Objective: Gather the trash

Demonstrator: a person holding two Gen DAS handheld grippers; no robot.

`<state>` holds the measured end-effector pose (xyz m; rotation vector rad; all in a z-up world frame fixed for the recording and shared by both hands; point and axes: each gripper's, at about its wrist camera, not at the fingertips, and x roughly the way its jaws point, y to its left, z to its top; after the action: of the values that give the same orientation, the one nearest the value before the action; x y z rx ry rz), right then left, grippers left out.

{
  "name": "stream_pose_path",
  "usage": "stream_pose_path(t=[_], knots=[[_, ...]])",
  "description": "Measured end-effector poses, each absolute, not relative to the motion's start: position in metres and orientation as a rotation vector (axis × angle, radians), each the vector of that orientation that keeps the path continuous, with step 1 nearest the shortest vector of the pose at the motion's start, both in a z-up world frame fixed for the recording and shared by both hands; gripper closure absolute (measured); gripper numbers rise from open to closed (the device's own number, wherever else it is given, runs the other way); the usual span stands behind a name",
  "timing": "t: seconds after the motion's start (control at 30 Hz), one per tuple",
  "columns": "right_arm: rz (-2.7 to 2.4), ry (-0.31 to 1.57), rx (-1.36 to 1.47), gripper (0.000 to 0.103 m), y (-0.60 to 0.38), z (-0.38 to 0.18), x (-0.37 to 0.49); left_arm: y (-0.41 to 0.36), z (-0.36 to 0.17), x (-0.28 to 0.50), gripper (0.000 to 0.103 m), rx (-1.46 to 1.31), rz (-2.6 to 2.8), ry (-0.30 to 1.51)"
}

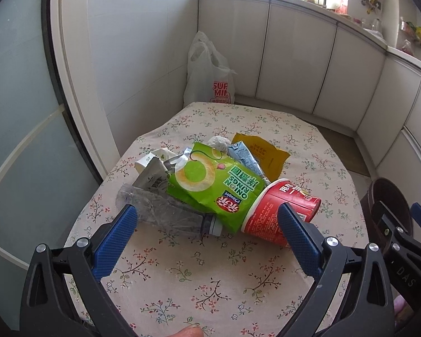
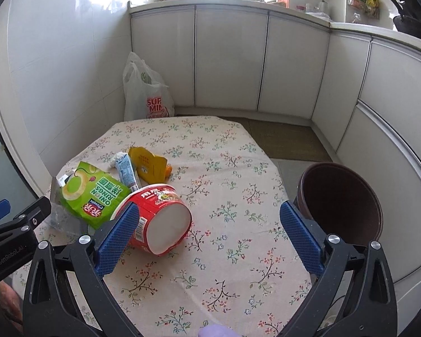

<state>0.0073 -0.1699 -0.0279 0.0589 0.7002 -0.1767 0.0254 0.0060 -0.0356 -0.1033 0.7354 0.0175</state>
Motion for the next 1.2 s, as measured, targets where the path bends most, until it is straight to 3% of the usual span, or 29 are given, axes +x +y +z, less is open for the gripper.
stream_pose_path(t=[0.37, 0.53, 0.7, 0.87, 1.13, 1.2], knots=[[-0.022, 0.962, 0.265, 0.007, -0.196, -0.059, 0.031, 0.067, -0.051, 0.094, 0.006, -0.388, -0.057, 0.994], [0.020, 0.944, 0.389, 0.007, -0.212, -0.029, 0.048, 0.080, -0.043, 0.128, 0.006, -0.536, -0.098, 1.032], [0.009, 0.885, 0.462, 0.007, -0.231, -0.027, 0.059, 0.083, -0.088, 0.125, 0.006, -0.793, -0.160, 1.115], [-0.042, 0.992, 0.567, 0.007, -0.255, -0.067, 0.068, 0.067, -0.119, 0.131, 0.008, -0.823, -0.140, 1.181], [0.004, 0.983, 0.601, 0.007, -0.253, -0.066, 0.070, 0.055, -0.126, 0.153, 0.008, -0.810, -0.073, 1.140], [0.003, 0.982, 0.601, 0.007, -0.257, -0.068, 0.070, 0.050, -0.124, 0.158, 0.017, -0.777, -0.058, 1.121]])
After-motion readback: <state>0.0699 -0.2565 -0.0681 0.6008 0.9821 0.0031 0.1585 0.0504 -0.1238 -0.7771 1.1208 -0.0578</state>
